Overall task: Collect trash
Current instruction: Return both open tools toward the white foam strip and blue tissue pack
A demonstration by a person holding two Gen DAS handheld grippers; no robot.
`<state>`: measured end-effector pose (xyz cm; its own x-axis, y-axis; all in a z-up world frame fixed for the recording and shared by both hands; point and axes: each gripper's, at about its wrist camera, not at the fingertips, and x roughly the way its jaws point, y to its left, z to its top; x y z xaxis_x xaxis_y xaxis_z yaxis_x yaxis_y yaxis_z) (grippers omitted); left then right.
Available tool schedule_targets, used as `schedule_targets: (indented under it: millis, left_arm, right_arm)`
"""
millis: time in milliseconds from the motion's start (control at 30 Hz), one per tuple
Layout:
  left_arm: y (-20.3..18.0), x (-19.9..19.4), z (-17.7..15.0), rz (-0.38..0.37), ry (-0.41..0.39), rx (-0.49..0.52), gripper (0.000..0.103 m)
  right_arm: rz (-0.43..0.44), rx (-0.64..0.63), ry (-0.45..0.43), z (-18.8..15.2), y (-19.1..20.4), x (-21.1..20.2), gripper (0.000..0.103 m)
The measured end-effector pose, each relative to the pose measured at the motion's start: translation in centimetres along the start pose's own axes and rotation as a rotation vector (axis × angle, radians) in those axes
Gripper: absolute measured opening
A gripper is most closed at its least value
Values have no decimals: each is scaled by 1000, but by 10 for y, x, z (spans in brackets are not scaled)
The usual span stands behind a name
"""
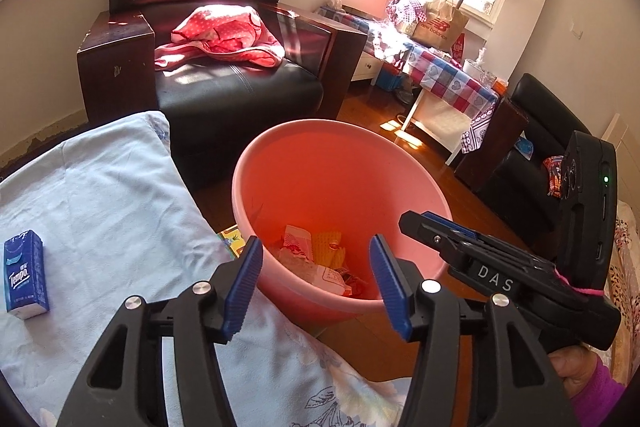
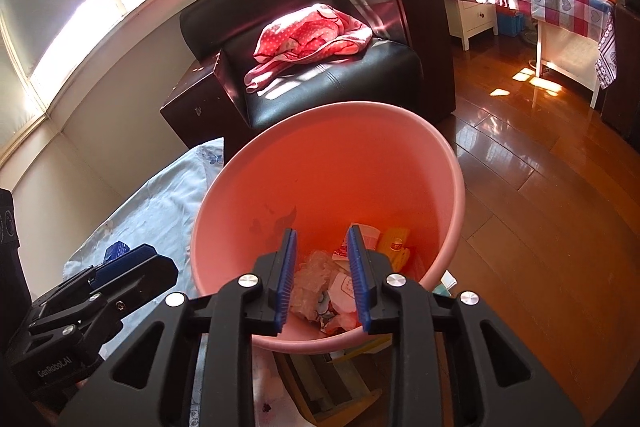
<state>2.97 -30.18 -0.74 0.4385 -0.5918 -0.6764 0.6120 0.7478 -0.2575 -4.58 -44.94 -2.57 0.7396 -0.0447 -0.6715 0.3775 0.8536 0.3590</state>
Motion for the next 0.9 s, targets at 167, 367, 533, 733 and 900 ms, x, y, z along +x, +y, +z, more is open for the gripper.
schedule_targets:
  millis: [167,367,533,733,900]
  left_arm:
    - [20,-21,-1,21,-27,-50,58]
    - [48,-49,-11,91,-64,-97,59]
    - [75,-77,-22,158,-100,-132,59]
    - [112,-108,-41,235,-127,-199,59]
    - [155,-134,-62,321,-144,-276,59]
  right_arm:
    - [25,-60,-7,-2,22,-2,27]
    - [61,-140,-3,-7,57,-1,27]
    - [108,-194,27,-15,88,5,27]
    - [160,-235,81,-27,123,13,27]
    - [190,-276,123,-39,149,19,27]
